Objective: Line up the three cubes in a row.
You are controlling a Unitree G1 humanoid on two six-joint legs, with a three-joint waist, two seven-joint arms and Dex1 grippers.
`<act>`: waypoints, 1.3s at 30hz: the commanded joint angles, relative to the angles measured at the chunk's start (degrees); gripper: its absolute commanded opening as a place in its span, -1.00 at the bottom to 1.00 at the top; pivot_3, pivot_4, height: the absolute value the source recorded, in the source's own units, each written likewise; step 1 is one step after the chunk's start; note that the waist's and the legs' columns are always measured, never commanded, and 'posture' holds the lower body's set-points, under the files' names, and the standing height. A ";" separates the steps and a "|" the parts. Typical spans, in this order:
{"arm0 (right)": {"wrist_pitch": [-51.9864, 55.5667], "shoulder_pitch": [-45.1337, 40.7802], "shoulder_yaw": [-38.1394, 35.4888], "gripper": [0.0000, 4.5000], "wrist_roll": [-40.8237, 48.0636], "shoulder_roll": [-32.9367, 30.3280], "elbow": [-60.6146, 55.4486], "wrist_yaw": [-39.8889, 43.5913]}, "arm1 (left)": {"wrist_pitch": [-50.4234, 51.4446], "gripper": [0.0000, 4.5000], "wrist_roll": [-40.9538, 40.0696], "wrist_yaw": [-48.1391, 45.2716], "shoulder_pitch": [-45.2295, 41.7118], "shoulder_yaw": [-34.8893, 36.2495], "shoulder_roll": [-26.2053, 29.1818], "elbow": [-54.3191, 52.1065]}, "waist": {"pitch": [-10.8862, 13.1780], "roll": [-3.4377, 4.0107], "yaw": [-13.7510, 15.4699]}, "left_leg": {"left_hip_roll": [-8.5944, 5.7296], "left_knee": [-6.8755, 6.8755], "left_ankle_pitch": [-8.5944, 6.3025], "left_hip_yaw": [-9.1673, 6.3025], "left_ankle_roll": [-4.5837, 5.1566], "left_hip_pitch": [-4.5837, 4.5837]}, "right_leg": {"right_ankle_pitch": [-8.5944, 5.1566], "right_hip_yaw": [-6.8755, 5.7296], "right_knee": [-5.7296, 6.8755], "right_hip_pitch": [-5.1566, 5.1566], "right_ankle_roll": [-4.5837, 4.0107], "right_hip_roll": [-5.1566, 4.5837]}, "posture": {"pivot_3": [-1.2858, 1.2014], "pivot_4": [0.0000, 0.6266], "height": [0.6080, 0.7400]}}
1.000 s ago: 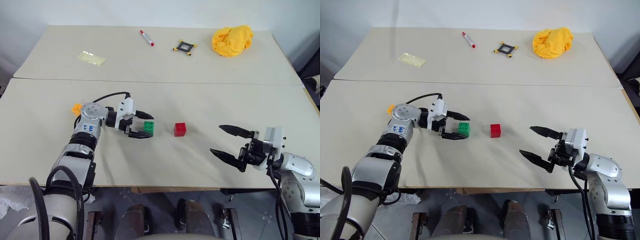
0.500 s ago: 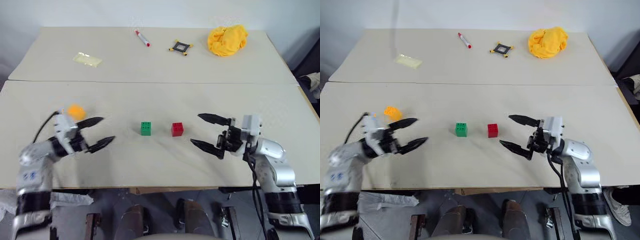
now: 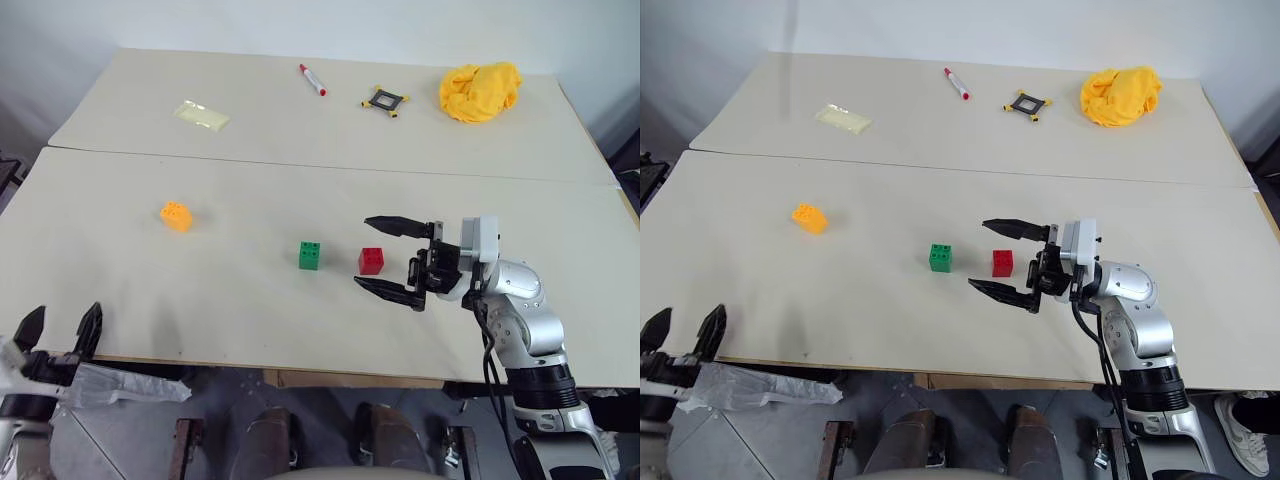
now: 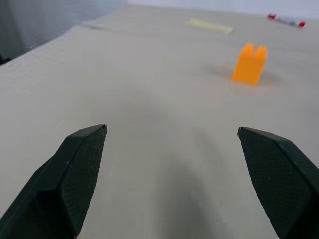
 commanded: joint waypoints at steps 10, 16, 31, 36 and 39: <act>0.71 -0.30 -0.49 1.00 0.35 -0.86 -2.24 -0.52 | 3.58 0.99 7.89 -5.75 -36.98 -17.39 18.86 30.36 | -0.01 -0.01 -1.38 | 0.00 -0.16 0.04 0.35 -0.04 0.07 | -0.02 -0.48 0.17 -0.16 -0.02 0.26 | 0.03 -0.52 1.00; 0.72 1.14 -0.64 1.00 0.29 -0.98 -4.09 -2.02 | 1.40 0.99 11.46 -9.06 -46.08 -22.44 20.14 43.10 | -0.01 -0.01 -2.36 | 0.03 -0.27 0.04 0.51 -0.04 0.04 | -0.02 -0.76 0.12 -0.26 0.00 0.29 | 0.03 -0.52 1.00; -0.01 2.37 -0.63 1.00 -0.17 -1.01 -4.53 -3.43 | -1.44 -0.32 11.09 -19.22 -44.74 -23.45 23.44 44.78 | -0.01 -0.01 -2.75 | 0.11 -0.21 0.03 0.46 -0.08 -0.01 | -0.03 -1.31 0.14 -0.25 0.00 0.11 | 0.03 -0.52 1.00; 0.54 1.71 -1.35 1.00 0.17 -2.57 -3.40 -2.14 | -6.17 -0.32 9.14 -39.45 -44.50 -27.86 25.83 39.99 | 0.00 -0.01 -2.59 | 0.10 -0.20 0.03 0.45 -0.08 -0.03 | -0.04 -1.33 0.14 -0.25 -0.01 0.11 | 0.03 -0.52 1.00; 0.56 1.51 -1.68 1.00 0.38 -3.16 -2.83 -1.68 | -9.77 -0.32 10.03 -45.48 -47.29 -31.28 24.90 40.40 | 0.00 -0.01 -2.43 | 0.09 -0.17 0.03 0.47 -0.07 -0.03 | -0.03 -1.31 0.12 -0.23 -0.01 0.12 | 0.03 -0.52 1.00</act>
